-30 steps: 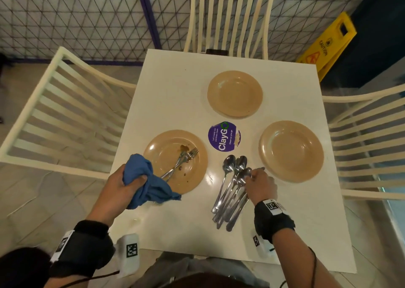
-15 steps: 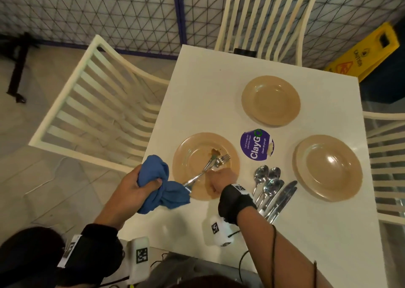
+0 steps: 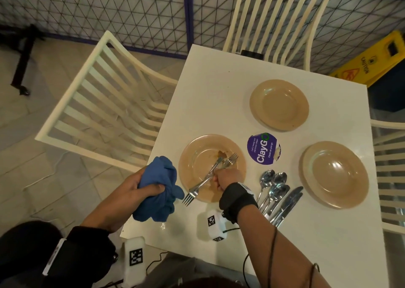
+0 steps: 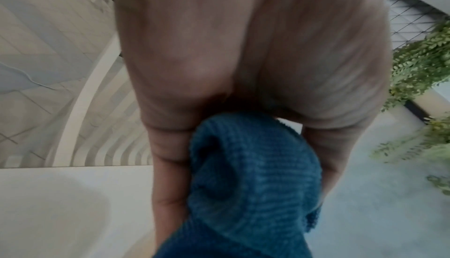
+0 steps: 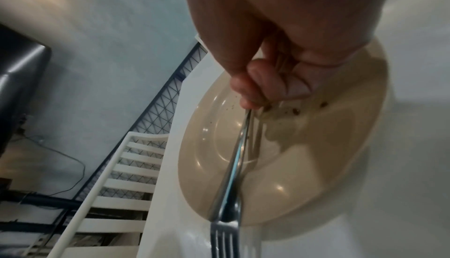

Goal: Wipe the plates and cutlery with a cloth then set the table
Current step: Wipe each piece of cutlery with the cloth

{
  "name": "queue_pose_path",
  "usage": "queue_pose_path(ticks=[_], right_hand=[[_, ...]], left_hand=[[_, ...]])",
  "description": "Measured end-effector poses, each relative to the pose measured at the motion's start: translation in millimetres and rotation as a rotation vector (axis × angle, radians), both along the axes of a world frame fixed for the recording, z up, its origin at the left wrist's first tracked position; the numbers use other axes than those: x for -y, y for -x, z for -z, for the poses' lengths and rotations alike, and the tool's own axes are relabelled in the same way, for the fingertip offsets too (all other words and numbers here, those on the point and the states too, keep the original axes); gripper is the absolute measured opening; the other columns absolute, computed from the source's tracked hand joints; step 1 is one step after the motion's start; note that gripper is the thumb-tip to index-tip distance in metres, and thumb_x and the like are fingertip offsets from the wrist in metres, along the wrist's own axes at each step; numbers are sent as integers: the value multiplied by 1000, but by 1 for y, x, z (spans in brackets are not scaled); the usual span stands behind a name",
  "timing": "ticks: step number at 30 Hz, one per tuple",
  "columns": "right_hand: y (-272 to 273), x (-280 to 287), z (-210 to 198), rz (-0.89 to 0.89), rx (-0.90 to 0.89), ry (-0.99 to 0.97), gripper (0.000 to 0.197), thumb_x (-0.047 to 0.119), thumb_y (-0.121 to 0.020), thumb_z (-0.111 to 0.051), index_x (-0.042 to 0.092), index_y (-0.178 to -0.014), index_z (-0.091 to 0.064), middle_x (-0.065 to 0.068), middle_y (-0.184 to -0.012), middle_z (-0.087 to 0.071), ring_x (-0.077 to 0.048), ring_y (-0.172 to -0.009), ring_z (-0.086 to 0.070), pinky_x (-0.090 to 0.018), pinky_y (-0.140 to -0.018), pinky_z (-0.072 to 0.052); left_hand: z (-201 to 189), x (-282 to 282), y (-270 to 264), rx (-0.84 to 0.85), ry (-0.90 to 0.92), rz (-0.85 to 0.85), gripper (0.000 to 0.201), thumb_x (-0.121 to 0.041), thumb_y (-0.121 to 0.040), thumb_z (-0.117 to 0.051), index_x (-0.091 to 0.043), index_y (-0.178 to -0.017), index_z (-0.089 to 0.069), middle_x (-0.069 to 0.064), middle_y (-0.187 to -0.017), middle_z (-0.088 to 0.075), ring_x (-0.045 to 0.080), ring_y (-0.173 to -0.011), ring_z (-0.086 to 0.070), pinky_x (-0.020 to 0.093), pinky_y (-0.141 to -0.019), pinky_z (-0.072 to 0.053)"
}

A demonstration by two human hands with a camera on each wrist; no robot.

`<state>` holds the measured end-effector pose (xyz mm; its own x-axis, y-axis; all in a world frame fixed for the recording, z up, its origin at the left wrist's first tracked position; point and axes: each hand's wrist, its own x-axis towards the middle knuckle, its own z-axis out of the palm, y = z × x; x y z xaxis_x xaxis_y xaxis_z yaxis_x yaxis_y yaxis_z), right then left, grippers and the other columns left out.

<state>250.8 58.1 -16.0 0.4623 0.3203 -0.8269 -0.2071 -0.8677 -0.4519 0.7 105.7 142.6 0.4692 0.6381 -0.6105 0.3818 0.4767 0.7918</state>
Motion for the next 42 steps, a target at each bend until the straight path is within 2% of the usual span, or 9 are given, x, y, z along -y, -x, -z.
queue_pose_path(ticks=[6, 10, 14, 18, 24, 28, 34, 38, 42], right_hand=[[-13, 22, -47, -195, 108, -227, 19, 14, -100, -54, 4, -92, -68, -8, -71, -66, -18, -55, -60, -23, -53, -54], [-25, 33, -93, -308, 89, -425, 20, 21, -99, -57, 12, -82, -62, -9, -74, -67, -22, -67, -66, -41, -78, -61], [-35, 43, -133, -420, 40, -577, 12, 9, -97, -56, 0, -93, -63, -16, -73, -65, -21, -60, -63, -29, -57, -57], [-38, 51, -155, -673, 254, -542, 33, -3, -84, -50, 18, -59, -44, 0, -61, -49, -18, -57, -47, -32, -55, -40], [-54, 78, -173, -560, 131, -602, 29, 12, -97, -54, -3, -72, -52, -17, -65, -56, -2, -44, -52, -27, -55, -46], [-65, 85, -179, -548, 137, -612, 26, 13, -97, -56, 6, -72, -54, -15, -68, -67, -5, -44, -57, -29, -55, -51], [-73, 109, -188, -470, -11, -617, 19, 18, -99, -59, 8, -83, -61, -1, -65, -64, -18, -59, -64, -34, -61, -58], [-87, 117, -192, -444, 25, -640, 18, 22, -99, -60, 8, -89, -65, -2, -70, -67, -12, -56, -66, -29, -60, -58], [-92, 103, -190, -463, 100, -660, 18, 20, -99, -57, 9, -87, -64, -8, -71, -66, -23, -63, -67, -39, -68, -61]], left_hand=[[-18, 4, -33, 173, 66, -157, 40, -7, -88, -63, -19, -126, -63, 6, -115, -74, 20, -106, -71, 35, -88, -53], [-17, 7, -69, 311, 153, -333, 42, -19, -81, -59, -7, -121, -65, 10, -113, -69, 20, -108, -63, 32, -91, -49], [-3, 25, -129, 260, 116, -296, 27, -14, -101, -46, -6, -119, -64, 13, -112, -69, 25, -108, -62, 37, -92, -49], [5, 43, -177, 85, -58, -248, 25, -13, -98, -59, -10, -123, -64, 15, -113, -72, 30, -104, -70, 51, -99, -53], [-3, 34, -204, 60, -332, -308, 18, -15, -97, -62, -13, -115, -65, 13, -106, -73, 29, -98, -72, 50, -91, -58], [-4, 56, -214, 81, -268, -295, 20, -18, -99, -62, -14, -118, -66, 11, -105, -74, 23, -90, -74, 38, -78, -61], [-24, 27, -207, 140, -396, -469, 30, -19, -97, -64, -10, -125, -62, 10, -117, -71, 24, -106, -71, 47, -95, -57], [-38, 23, -194, 416, -140, -630, 35, -30, -102, -54, -11, -131, -59, 12, -126, -70, 24, -115, -68, 43, -98, -54], [-27, 68, -202, 419, 47, -439, 36, -32, -103, -48, -9, -126, -64, 14, -123, -71, 26, -113, -69, 39, -90, -53]])
